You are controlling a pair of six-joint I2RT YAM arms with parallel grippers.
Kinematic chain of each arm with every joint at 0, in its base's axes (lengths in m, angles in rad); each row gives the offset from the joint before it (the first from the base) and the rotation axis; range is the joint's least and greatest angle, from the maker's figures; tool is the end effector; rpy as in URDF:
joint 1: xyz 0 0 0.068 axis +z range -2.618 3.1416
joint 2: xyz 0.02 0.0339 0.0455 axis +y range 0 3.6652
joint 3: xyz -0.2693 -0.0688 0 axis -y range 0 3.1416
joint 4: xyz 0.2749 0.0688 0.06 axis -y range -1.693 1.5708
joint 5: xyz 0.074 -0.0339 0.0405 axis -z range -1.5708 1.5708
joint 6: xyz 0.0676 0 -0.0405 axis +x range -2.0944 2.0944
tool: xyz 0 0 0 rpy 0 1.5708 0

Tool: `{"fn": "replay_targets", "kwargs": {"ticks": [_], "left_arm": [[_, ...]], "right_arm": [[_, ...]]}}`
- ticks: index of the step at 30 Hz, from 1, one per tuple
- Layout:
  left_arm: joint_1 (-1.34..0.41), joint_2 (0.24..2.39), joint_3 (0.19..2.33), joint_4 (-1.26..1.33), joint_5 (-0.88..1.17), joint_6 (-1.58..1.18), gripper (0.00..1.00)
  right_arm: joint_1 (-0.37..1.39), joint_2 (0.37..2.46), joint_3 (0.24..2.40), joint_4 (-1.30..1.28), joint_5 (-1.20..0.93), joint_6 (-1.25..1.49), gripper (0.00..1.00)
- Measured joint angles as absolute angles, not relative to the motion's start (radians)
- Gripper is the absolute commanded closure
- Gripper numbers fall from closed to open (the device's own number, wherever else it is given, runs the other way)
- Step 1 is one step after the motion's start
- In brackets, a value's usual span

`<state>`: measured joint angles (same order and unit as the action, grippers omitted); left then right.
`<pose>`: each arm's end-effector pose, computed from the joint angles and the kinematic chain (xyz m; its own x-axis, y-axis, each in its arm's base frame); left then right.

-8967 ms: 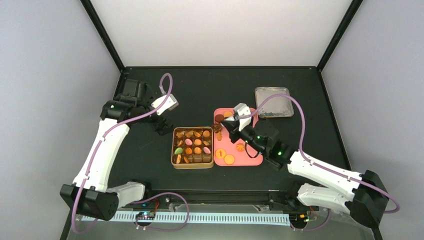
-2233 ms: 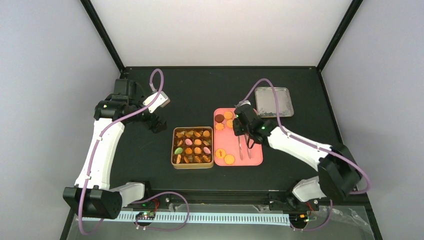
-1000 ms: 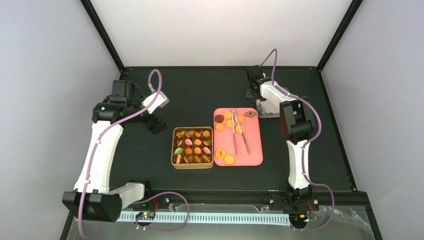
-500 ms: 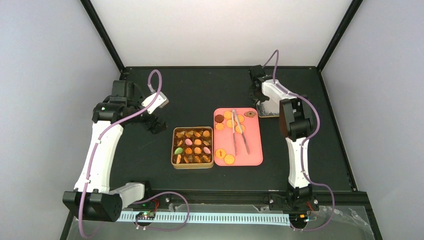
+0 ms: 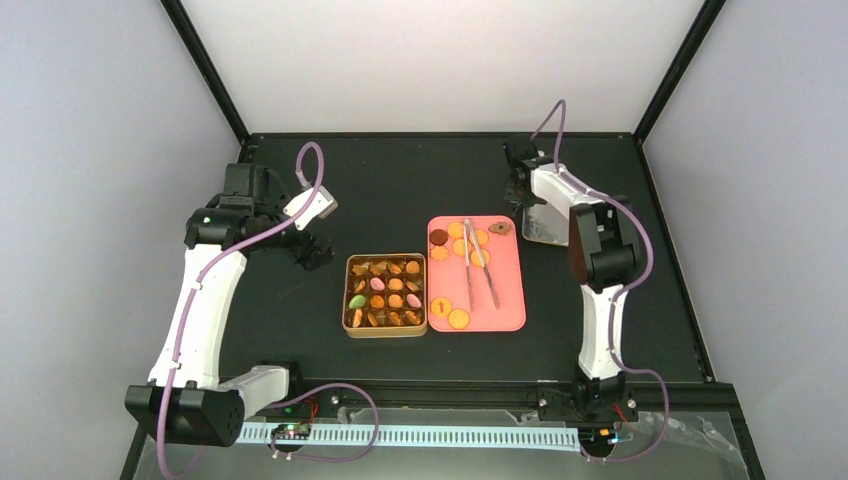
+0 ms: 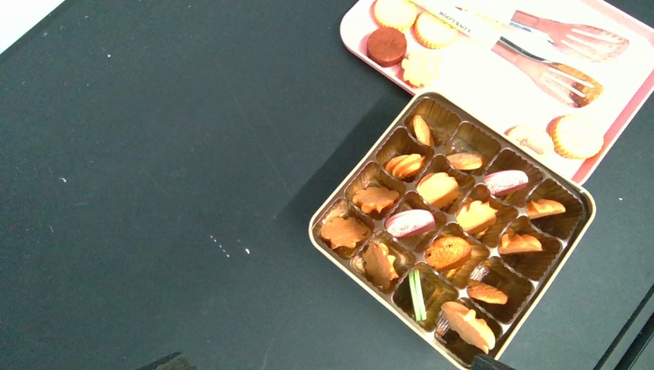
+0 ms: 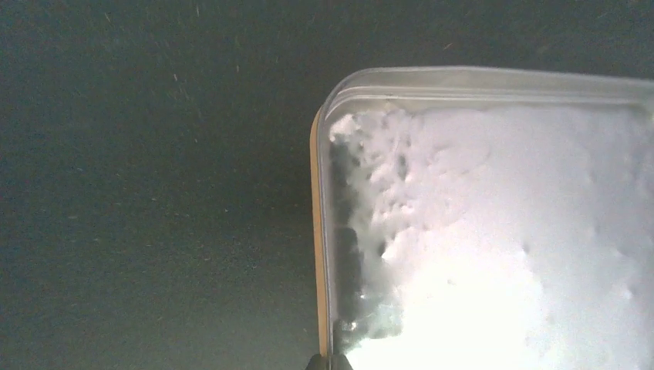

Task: Pack the cookies
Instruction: Pick up the box lid from the center of the board, then put down the box lid in the packing box.

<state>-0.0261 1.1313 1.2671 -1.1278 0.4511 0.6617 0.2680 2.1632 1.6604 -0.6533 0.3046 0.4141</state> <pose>0.2426 -0.0358 0.3410 -0.4993 0.5662 -0.6558 0.7208 0.6915 0.0482 0.4836 0.1118 0.1303 -0.8627 0.1611 -0.4793 0.2305 0.9690 -0.0892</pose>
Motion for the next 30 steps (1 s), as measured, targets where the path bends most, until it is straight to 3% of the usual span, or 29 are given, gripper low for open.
{"fn": "replay_targets", "kwargs": {"ticks": [8,14,24,30], "left_arm": [[-0.026,1.131,1.262,-1.127,0.479,0.662,0.04],[-0.026,1.13,1.222,-1.115,0.561,0.681,0.03],[-0.026,1.164,1.168,-0.952,0.802,0.598,0.03],[-0.026,1.205,1.111,-0.74,1.014,0.397,0.01]], "right_arm": [[0.294,1.924,1.576,-0.601,0.345,0.41,0.99],[0.409,1.671,1.48,-0.538,0.29,0.399,0.99],[0.498,1.296,1.255,-0.315,-0.214,0.518,0.99],[0.557,1.234,1.079,0.11,-0.561,0.797,0.99]]}}
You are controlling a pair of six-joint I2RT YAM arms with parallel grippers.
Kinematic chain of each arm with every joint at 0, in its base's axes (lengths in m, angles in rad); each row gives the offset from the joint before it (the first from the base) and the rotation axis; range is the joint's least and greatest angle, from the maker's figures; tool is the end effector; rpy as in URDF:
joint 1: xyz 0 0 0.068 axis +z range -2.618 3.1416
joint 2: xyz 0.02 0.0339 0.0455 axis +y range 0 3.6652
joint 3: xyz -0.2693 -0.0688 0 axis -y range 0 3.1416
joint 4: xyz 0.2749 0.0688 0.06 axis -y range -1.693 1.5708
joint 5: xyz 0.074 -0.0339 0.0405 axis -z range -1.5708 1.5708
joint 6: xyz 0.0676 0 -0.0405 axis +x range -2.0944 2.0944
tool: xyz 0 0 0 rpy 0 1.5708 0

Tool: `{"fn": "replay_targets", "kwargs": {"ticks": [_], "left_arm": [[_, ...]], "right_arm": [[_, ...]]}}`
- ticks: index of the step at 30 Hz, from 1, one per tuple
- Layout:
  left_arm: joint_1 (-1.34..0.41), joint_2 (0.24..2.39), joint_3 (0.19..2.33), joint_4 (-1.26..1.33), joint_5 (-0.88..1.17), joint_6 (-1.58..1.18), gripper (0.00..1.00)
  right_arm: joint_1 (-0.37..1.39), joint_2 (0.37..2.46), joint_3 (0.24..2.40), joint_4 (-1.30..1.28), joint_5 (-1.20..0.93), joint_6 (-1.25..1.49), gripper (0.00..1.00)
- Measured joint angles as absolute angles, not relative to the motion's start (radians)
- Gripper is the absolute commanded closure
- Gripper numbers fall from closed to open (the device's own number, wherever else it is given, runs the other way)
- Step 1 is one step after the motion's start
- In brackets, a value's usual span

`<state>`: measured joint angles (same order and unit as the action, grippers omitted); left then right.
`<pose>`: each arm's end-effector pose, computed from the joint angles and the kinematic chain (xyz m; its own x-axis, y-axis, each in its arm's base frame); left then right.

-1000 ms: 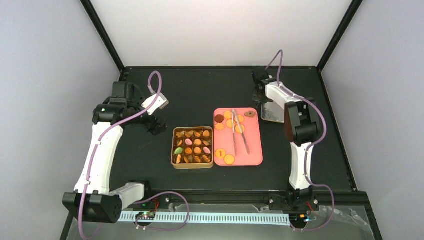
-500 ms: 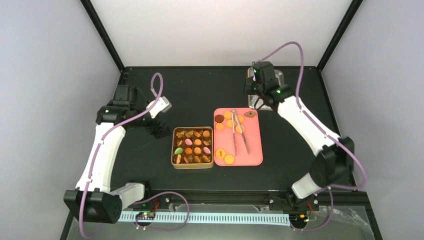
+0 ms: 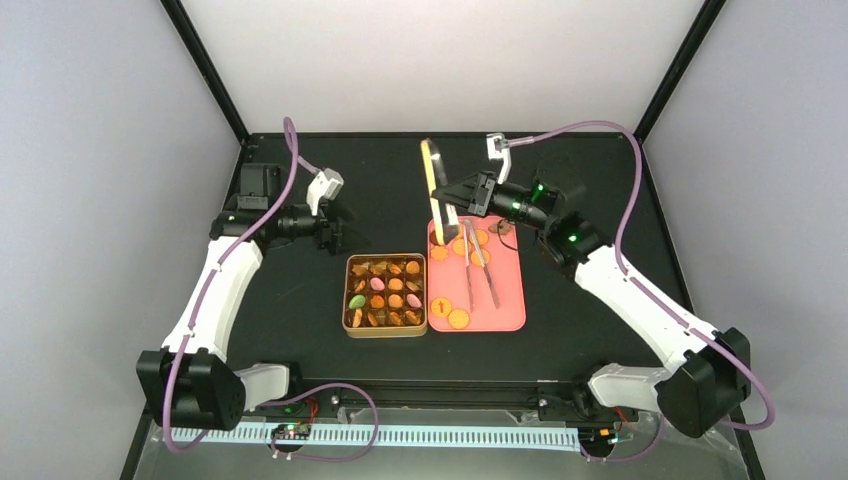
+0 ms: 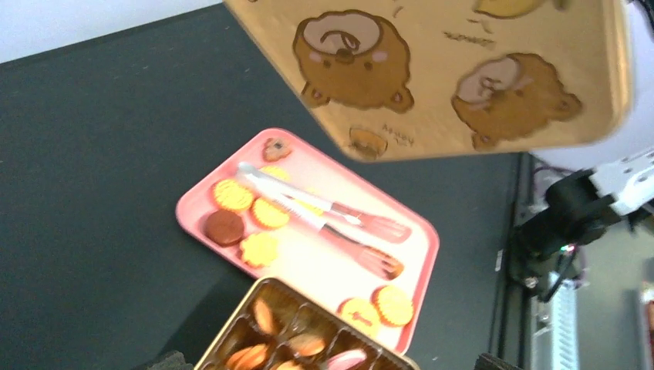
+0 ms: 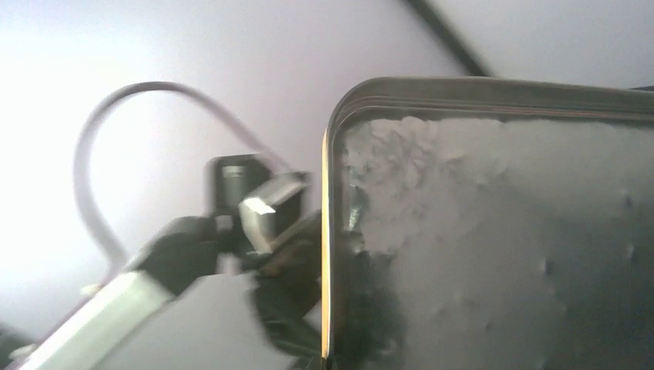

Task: Pack the cookies
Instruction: Put down the box lid in the packing box.

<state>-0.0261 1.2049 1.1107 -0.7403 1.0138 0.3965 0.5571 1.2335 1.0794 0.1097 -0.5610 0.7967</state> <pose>0.2751 -0.0646 0.3175 -0.4578 0.2162 -0.8623 0.8244 0.4663 -0.3208 0.2720 0.2118 0.3789 -0.6690 0.2965 -0.6815 -0.6014 0.3227 0.7309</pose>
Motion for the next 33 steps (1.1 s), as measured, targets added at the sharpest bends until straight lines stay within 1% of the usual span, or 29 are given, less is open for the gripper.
{"fn": "replay_targets", "kwargs": {"ticks": [5,10,15,22,25,28,31,33], "left_arm": [[-0.025,1.192,1.022,-0.506,1.137,0.165,0.01],[-0.024,1.156,0.986,-0.294,1.202,-0.078,0.01],[-0.007,1.11,0.933,-0.074,1.268,-0.303,0.01],[0.006,1.085,0.854,0.271,1.366,-0.603,0.01],[0.007,1.089,0.849,0.343,1.383,-0.666,0.01],[0.007,1.097,0.827,0.509,1.399,-0.807,0.04],[0.007,1.114,0.807,0.7,1.414,-0.979,0.14],[0.006,1.125,0.807,0.81,1.423,-1.082,0.25]], "right_arm": [[0.62,1.259,1.042,0.496,-0.713,1.066,0.99],[0.665,1.333,1.035,0.949,-0.762,1.382,0.99],[0.693,1.415,1.034,1.194,-0.754,1.581,0.99],[0.744,1.46,1.031,1.363,-0.708,1.713,0.99],[0.768,1.479,1.031,1.384,-0.69,1.742,0.99],[0.785,1.492,1.032,1.386,-0.679,1.755,0.99],[0.792,1.503,1.032,1.396,-0.667,1.765,0.99],[0.794,1.518,1.032,1.409,-0.657,1.773,0.99]]}}
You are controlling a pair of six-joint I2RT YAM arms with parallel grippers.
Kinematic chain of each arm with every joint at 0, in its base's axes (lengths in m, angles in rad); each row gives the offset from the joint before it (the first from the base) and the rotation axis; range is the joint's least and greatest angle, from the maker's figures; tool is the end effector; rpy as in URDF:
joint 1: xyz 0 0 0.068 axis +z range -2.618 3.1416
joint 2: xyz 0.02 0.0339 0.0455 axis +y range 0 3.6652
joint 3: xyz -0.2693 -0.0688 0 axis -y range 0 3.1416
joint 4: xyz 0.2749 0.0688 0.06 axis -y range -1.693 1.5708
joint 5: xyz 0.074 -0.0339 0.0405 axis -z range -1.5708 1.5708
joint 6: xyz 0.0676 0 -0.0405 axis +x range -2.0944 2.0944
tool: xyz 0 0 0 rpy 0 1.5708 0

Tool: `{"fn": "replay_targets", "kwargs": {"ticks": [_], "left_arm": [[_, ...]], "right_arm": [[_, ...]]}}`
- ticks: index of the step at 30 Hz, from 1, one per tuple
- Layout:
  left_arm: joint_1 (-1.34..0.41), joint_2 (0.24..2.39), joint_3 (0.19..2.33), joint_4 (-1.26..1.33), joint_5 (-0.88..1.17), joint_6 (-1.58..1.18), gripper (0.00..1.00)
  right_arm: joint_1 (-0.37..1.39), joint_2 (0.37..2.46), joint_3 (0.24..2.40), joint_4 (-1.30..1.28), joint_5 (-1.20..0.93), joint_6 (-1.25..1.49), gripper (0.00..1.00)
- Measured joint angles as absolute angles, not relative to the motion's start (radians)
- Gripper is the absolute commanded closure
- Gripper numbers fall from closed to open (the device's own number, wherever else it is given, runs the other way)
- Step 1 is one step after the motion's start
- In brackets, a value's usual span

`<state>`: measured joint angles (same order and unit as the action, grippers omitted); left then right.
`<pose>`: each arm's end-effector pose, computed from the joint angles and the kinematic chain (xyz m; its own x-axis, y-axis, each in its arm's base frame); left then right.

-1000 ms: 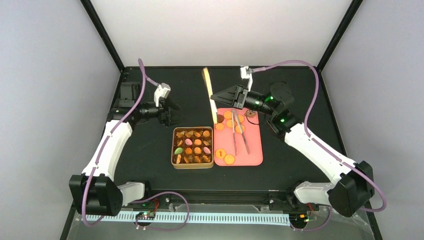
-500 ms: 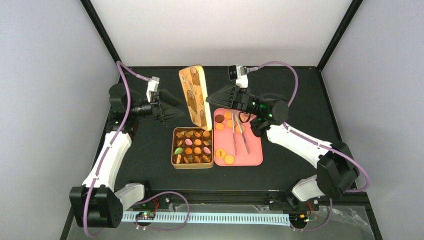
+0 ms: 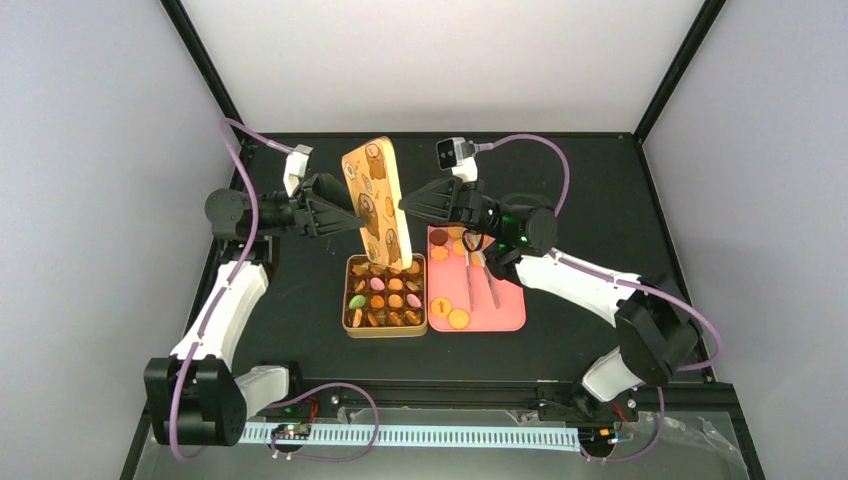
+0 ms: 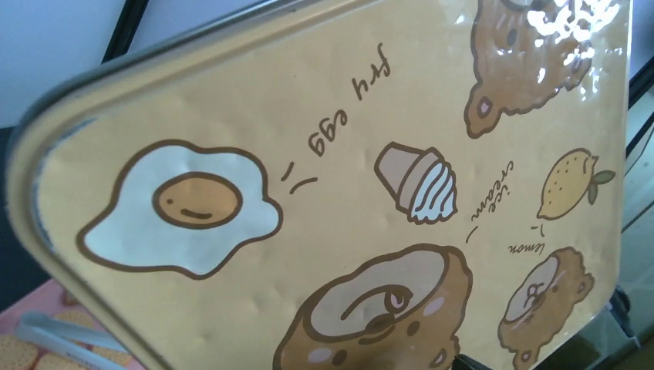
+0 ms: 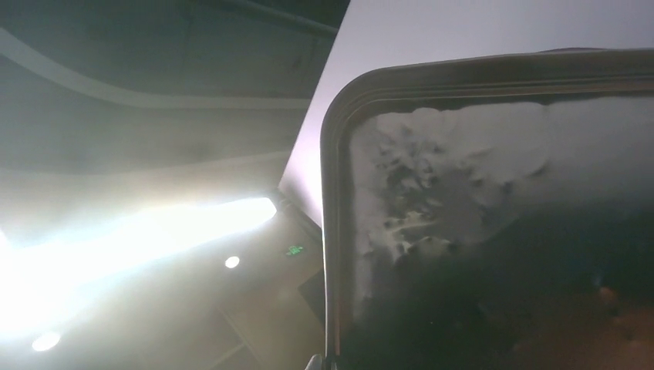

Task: Pack the cookies
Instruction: Put down the box lid in the packing box.

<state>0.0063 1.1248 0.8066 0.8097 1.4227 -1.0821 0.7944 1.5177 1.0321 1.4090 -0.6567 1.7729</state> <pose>0.2582 -0.0652 0.3671 -0.5475 -0.1337 -0.8260 0.8256 0.0745 -0.5593 0.2184 0.2813 0.4089 -0.9185 0.1721 -0.3560 -0.3823 -0.6162 0.6886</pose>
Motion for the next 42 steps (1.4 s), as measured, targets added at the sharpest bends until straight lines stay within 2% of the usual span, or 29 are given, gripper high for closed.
{"fn": "replay_targets", "kwargs": {"ticks": [3,5,12,18,21,27,28,29,32,34,36,38,42], "left_arm": [[0.011,1.137,0.798,0.939,1.428,-1.206,0.39],[0.013,1.144,0.795,0.992,1.435,-1.264,0.45],[0.012,1.146,0.795,1.044,1.45,-1.354,0.53],[0.011,1.144,0.805,0.965,1.482,-1.328,0.57],[0.01,1.129,0.838,0.761,1.503,-1.173,0.6],[0.019,1.149,1.114,-0.113,1.483,-0.463,0.68],[0.022,1.156,1.131,-0.187,1.479,-0.401,0.69],[0.026,1.162,1.135,-0.253,1.473,-0.34,0.7],[0.036,1.178,1.113,-0.388,1.458,-0.22,0.73],[0.038,1.18,1.093,-0.426,1.442,-0.185,0.77],[0.041,1.18,1.072,-0.442,1.429,-0.161,0.81],[0.047,1.178,1.051,-0.443,1.425,-0.149,0.81],[0.053,1.173,1.044,-0.467,1.386,-0.106,0.8]], "right_arm": [[0.8,1.535,1.039,1.435,-0.648,1.792,0.99],[0.806,1.535,1.04,1.451,-0.64,1.8,0.99],[0.809,1.528,1.026,1.488,-0.62,1.814,0.99],[0.784,1.518,1.003,1.503,-0.631,1.834,0.99],[0.737,1.518,1.001,1.503,-0.651,1.857,0.99],[0.674,1.544,1.045,1.511,-0.721,1.9,0.98],[0.672,1.552,1.047,1.513,-0.728,1.903,0.96],[0.672,1.56,1.047,1.516,-0.737,1.907,0.9],[0.673,1.6,1.039,1.514,-0.771,1.906,0.59],[0.667,1.624,1.017,1.512,-0.796,1.901,0.5],[0.657,1.632,0.989,1.509,-0.812,1.887,0.43],[0.635,1.623,0.952,1.501,-0.827,1.86,0.37],[0.575,1.593,0.883,1.448,-0.847,1.782,0.34]]}}
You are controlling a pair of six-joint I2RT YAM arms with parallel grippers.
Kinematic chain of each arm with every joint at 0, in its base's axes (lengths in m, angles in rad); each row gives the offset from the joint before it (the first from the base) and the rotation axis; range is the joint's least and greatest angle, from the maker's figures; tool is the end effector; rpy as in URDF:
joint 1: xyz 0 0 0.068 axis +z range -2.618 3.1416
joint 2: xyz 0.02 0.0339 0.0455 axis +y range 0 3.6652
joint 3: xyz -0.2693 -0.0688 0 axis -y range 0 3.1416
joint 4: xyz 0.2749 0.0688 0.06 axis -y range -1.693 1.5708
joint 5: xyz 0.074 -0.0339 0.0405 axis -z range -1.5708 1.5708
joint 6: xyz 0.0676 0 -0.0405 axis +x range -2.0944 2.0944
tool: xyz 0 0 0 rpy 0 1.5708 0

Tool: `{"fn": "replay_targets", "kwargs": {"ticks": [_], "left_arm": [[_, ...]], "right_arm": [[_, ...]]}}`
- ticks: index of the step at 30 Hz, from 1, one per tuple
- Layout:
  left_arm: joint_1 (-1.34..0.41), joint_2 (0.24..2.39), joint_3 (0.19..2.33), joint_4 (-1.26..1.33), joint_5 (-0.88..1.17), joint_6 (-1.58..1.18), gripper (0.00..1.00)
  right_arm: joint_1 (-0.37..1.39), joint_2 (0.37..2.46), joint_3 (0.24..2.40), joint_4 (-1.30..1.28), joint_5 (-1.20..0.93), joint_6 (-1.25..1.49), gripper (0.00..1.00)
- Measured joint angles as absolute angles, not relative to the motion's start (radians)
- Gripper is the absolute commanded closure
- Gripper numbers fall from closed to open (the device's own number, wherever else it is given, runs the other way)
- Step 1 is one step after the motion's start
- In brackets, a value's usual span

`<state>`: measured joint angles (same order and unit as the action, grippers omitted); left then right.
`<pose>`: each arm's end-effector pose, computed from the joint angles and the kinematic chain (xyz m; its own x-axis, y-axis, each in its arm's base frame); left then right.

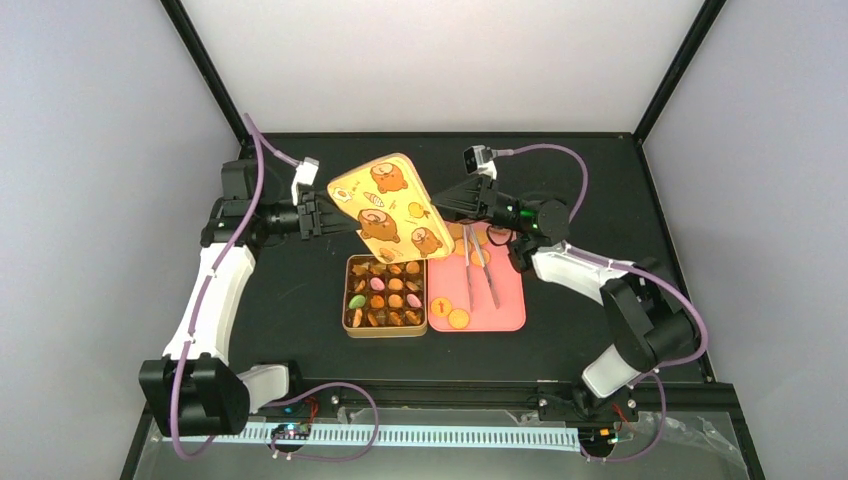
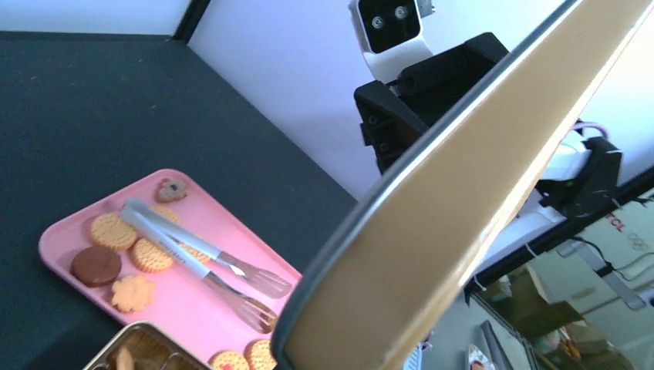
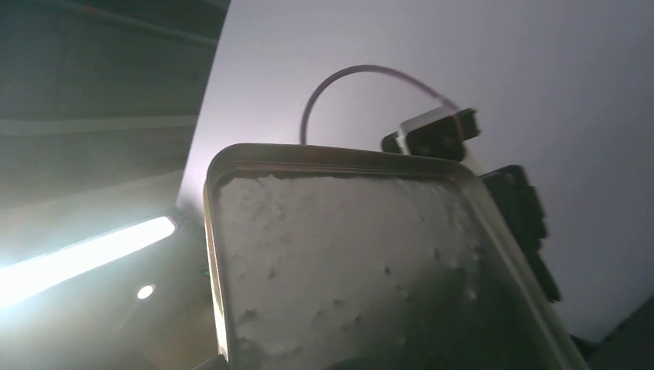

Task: Pack the cookies
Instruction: Put down the box lid in the packing box.

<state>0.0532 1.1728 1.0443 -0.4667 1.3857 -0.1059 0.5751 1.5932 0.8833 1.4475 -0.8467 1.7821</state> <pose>0.2707 -0.0521 0.3376 -0.6416 -0.0536 -0.7651 0.7393 0.2226 -0.6355 0.2758 0.2391 0.3290 -0.9255 0.1720 -0.3374 -0.3786 -0.4110 0.8293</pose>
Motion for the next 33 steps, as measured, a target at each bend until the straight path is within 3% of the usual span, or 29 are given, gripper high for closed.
{"fn": "replay_targets", "kwargs": {"ticks": [5,11,20,33], "left_arm": [[0.054,1.172,1.045,-0.582,1.299,-0.006,0.83],[0.059,1.207,1.045,-0.796,1.149,0.16,0.85],[0.058,1.308,1.023,-0.997,0.897,0.306,0.89],[0.009,1.383,1.026,-1.042,0.704,0.311,0.8]], "right_arm": [[0.529,1.56,0.828,1.323,-0.876,1.672,0.33],[0.509,1.5,0.848,0.928,-0.899,1.344,0.31],[0.503,1.604,0.779,0.683,-0.905,1.105,0.34],[0.567,1.628,0.758,0.284,-0.691,0.869,0.34]]}}
